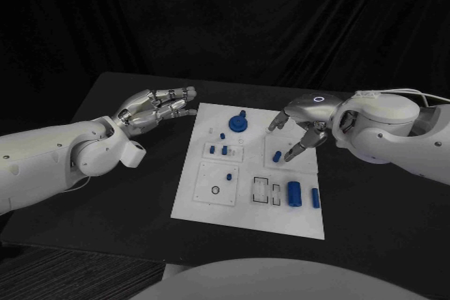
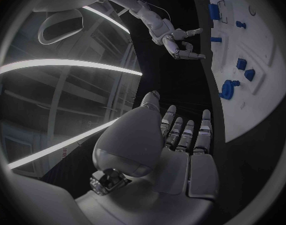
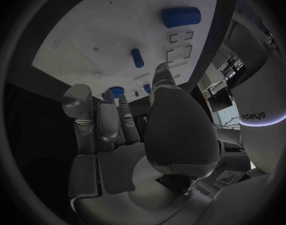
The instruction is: Assemble the parts on the task board
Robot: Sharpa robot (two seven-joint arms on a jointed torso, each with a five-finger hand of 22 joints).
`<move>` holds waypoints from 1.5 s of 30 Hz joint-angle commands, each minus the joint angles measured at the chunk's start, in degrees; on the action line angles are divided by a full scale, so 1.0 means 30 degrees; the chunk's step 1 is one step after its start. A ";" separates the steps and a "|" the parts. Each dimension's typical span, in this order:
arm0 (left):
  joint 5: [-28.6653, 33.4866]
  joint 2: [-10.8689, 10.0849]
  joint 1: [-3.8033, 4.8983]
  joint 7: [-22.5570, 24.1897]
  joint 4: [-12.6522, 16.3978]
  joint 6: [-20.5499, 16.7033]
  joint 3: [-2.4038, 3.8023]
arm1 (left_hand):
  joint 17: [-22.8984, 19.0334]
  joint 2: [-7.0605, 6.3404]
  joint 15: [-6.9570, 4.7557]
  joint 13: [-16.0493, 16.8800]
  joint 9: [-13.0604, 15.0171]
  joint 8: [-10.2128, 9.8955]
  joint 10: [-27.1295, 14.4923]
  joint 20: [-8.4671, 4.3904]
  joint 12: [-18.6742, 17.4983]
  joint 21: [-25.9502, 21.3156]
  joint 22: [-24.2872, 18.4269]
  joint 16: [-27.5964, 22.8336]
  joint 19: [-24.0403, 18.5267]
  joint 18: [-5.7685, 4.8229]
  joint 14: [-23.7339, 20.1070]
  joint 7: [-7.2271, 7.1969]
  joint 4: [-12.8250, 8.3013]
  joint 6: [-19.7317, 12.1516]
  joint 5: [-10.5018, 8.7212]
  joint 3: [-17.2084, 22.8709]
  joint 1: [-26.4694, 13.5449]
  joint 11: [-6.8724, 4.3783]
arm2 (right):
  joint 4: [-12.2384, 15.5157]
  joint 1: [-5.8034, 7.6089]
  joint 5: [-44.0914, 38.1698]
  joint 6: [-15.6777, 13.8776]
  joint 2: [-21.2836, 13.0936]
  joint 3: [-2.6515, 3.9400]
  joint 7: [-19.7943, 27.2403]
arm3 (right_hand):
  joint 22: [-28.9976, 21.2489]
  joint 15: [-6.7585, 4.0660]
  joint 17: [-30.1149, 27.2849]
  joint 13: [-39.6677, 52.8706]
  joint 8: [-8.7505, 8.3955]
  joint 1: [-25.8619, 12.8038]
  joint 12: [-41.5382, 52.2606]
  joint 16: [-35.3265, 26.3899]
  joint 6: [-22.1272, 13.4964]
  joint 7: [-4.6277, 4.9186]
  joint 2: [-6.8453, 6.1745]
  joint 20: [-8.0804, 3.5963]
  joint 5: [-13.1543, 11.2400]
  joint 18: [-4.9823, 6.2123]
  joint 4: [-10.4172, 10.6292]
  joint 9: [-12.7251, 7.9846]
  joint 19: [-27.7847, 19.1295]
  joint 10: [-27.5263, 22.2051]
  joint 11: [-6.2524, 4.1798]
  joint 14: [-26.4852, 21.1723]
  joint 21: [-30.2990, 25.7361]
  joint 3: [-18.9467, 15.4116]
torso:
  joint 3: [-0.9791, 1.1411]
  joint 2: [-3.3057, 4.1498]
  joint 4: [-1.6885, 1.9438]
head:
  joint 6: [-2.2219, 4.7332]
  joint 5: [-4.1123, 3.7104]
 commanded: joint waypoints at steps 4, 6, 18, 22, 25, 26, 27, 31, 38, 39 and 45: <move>0.0104 0.0049 -0.0063 0.0292 0.0018 0.0387 0.0018 | 0.0013 0.0066 0.0031 0.0050 0.0025 0.0112 0.0113 -0.0007 0.0254 0.0112 0.0045 0.0134 0.0237 0.0230 -0.0011 0.0011 -0.0031 0.0140 0.0013 0.0063 0.0183 0.0138 | -0.0292 -0.0587 0.0187 0.0281 0.0114 0.0009 0.0285 | 0.2266 -0.0133 -0.0126 0.0013 0.0133 0.1988 0.0108 -0.0050 0.0520 0.0054 0.1450 -0.0049 0.2625 -0.0148 -0.0147 -0.0017 0.0151 0.0904 -0.0078 0.0419 0.0040 0.1400 | 0.0035 0.0007 0.0033 | -0.0004 -0.0037; 0.0104 0.0066 -0.0072 0.0294 0.0014 0.0403 0.0018 | 0.0014 0.0070 0.0020 0.0057 0.0026 0.0117 0.0139 -0.0005 0.0293 0.0116 0.0042 0.0141 0.0245 0.0230 -0.0003 0.0016 -0.0024 0.0150 0.0004 0.0063 0.0179 0.0153 | -0.0404 -0.0735 0.0188 0.0079 0.0164 0.0009 0.0404 | 0.2263 -0.0134 -0.0154 0.0003 0.0145 0.2349 0.0091 -0.0074 0.0621 0.0116 0.1691 -0.0062 0.3145 -0.0145 -0.0216 -0.0032 0.0149 0.1072 -0.0078 0.0419 0.0006 0.1582 | 0.0032 0.0004 0.0024 | -0.0004 0.0006; 0.0104 0.0119 -0.0119 0.0292 0.0034 0.0554 0.0018 | 0.0009 0.0100 -0.0020 0.0099 0.0030 0.0140 0.0314 0.0007 0.0530 0.0128 -0.0006 0.0165 0.0269 0.0231 0.0005 0.0065 -0.0045 0.0191 0.0051 0.0106 0.0229 0.0259 | -0.0994 -0.1777 -0.0686 -0.0750 0.0609 0.0009 0.1190 | 0.2350 -0.0223 0.0095 0.0008 0.0600 0.3511 0.0312 0.0137 0.2041 0.0287 0.2613 -0.0144 0.5056 -0.0195 -0.0933 0.0135 0.0272 0.2544 -0.0239 0.0529 0.0343 0.2211 | 0.0018 -0.0005 0.0010 | -0.0004 0.0070; 0.0104 0.0131 -0.0135 0.0328 0.0049 0.0569 0.0019 | 0.0008 0.0104 -0.0017 0.0109 0.0030 0.0145 0.0359 0.0012 0.0585 0.0132 -0.0008 0.0170 0.0277 0.0230 0.0006 0.0084 -0.0056 0.0198 0.0058 0.0118 0.0245 0.0298 | -0.1151 -0.2142 -0.0764 -0.0784 0.0742 0.0009 0.1371 | 0.2353 -0.0231 0.0097 0.0001 0.0710 0.3495 0.0335 0.0143 0.2391 0.0364 0.2643 -0.0157 0.4863 -0.0202 -0.0937 0.0204 0.0282 0.2834 -0.0263 0.0539 0.0364 0.2243 | 0.0011 -0.0017 0.0036 | -0.0004 0.0071; 0.0104 0.0142 -0.0148 0.0326 0.0041 0.0582 0.0020 | 0.0005 0.0113 -0.0011 0.0116 0.0031 0.0152 0.0399 0.0018 0.0631 0.0133 -0.0018 0.0174 0.0282 0.0229 0.0003 0.0099 -0.0070 0.0215 0.0067 0.0135 0.0266 0.0330 | -0.1257 -0.2378 -0.0791 -0.1019 0.0836 0.0010 0.1548 | 0.2356 -0.0237 0.0092 0.0003 0.0766 0.3495 0.0352 0.0141 0.2621 0.0420 0.2664 -0.0167 0.4597 -0.0204 -0.0934 0.0263 0.0289 0.3066 -0.0296 0.0540 0.0384 0.2272 | 0.0010 -0.0032 0.0030 | -0.0004 0.0098; 0.0104 0.0146 -0.0154 0.0318 0.0035 0.0592 0.0020 | 0.0003 0.0120 -0.0007 0.0124 0.0031 0.0155 0.0436 0.0021 0.0683 0.0136 -0.0019 0.0178 0.0289 0.0229 0.0003 0.0111 -0.0079 0.0217 0.0072 0.0148 0.0279 0.0346 | -0.1303 -0.2449 -0.0798 -0.1142 0.0876 0.0010 0.1624 | 0.2360 -0.0246 0.0092 0.0017 0.0813 0.3528 0.0387 0.0141 0.2778 0.0472 0.2689 -0.0170 0.4550 -0.0210 -0.0936 0.0303 0.0293 0.3244 -0.0323 0.0542 0.0409 0.2310 | 0.0020 -0.0019 0.0031 | -0.0004 0.0107; 0.0104 0.0149 -0.0159 0.0309 0.0030 0.0601 0.0020 | 0.0003 0.0120 -0.0007 0.0124 0.0031 0.0155 0.0436 0.0021 0.0683 0.0136 -0.0019 0.0178 0.0289 0.0229 0.0003 0.0111 -0.0079 0.0217 0.0072 0.0148 0.0279 0.0346 | -0.1338 -0.2499 -0.0802 -0.1245 0.0907 0.0011 0.1684 | 0.2387 -0.0264 0.0166 0.0029 0.0901 0.3602 0.0412 0.0200 0.3042 0.0492 0.2726 -0.0181 0.4521 -0.0228 -0.0941 0.0382 0.0326 0.3474 -0.0359 0.0568 0.0534 0.2384 | 0.0023 -0.0021 0.0031 | -0.0004 0.0111; 0.0104 0.0156 -0.0184 0.0284 0.0022 0.0624 0.0020 | 0.0001 0.0140 -0.0002 0.0133 0.0031 0.0160 0.0479 0.0027 0.0735 0.0136 -0.0040 0.0183 0.0289 0.0228 0.0003 0.0121 -0.0093 0.0218 0.0082 0.0173 0.0303 0.0368 | -0.1468 -0.2650 -0.0812 -0.1611 0.1010 0.0011 0.1899 | 0.2395 -0.0271 0.0185 0.0040 0.1129 0.3870 0.0451 0.0221 0.3681 0.0626 0.2851 -0.0194 0.4494 -0.0236 -0.0936 0.0599 0.0344 0.4011 -0.0448 0.0588 0.0588 0.2642 | 0.0008 -0.0037 0.0021 | -0.0004 0.0130; 0.0104 0.0156 -0.0226 0.0244 0.0008 0.0639 0.0020 | -0.0002 0.0216 0.0005 0.0151 0.0033 0.0180 0.0588 0.0041 0.0863 0.0149 -0.0052 0.0209 0.0321 0.0228 0.0013 0.0136 -0.0148 0.0254 0.0133 0.0272 0.0397 0.0414 | -0.1546 -0.2774 -0.0819 -0.2322 0.1016 0.0011 0.2225 | 0.2435 -0.0207 0.0217 -0.0055 0.1712 0.5184 0.0416 0.0239 0.5165 0.0966 0.3207 -0.0180 0.4049 -0.0274 -0.1162 0.1250 0.0353 0.5232 -0.0725 0.0593 0.0780 0.4036 | 0.0039 -0.0004 -0.0001 | -0.0004 0.0191; 0.0104 0.0158 -0.0234 0.0230 0.0002 0.0641 0.0020 | -0.0002 0.0216 0.0005 0.0151 0.0033 0.0180 0.0588 0.0041 0.0863 0.0149 -0.0052 0.0209 0.0321 0.0228 0.0013 0.0136 -0.0148 0.0254 0.0133 0.0272 0.0397 0.0414 | -0.1536 -0.2780 -0.0819 -0.2477 0.1000 0.0011 0.2275 | 0.2441 -0.0225 0.0231 -0.0067 0.1833 0.5298 0.0415 0.0251 0.5446 0.1079 0.3199 -0.0185 0.4167 -0.0272 -0.1189 0.1373 0.0351 0.5445 -0.0777 0.0596 0.0813 0.4258 | 0.0040 -0.0004 0.0003 | -0.0004 0.0191; 0.0104 0.0164 -0.0287 0.0168 -0.0025 0.0673 0.0020 | -0.0010 0.0264 0.0021 0.0162 0.0029 0.0188 0.0667 0.0049 0.0945 0.0158 -0.0090 0.0234 0.0345 0.0229 0.0016 0.0145 -0.0255 0.0253 0.0263 0.0393 0.0531 0.0439 | -0.1428 -0.2794 -0.0820 -0.3137 0.0936 0.0012 0.2460 | 0.2478 -0.0251 0.0288 -0.0069 0.2063 0.5619 0.0459 0.0293 0.6020 0.1315 0.3163 -0.0205 0.4540 -0.0292 -0.1377 0.1652 0.0363 0.6066 -0.0882 0.0605 0.0998 0.4825 | 0.0024 0.0015 0.0041 | -0.0004 0.0191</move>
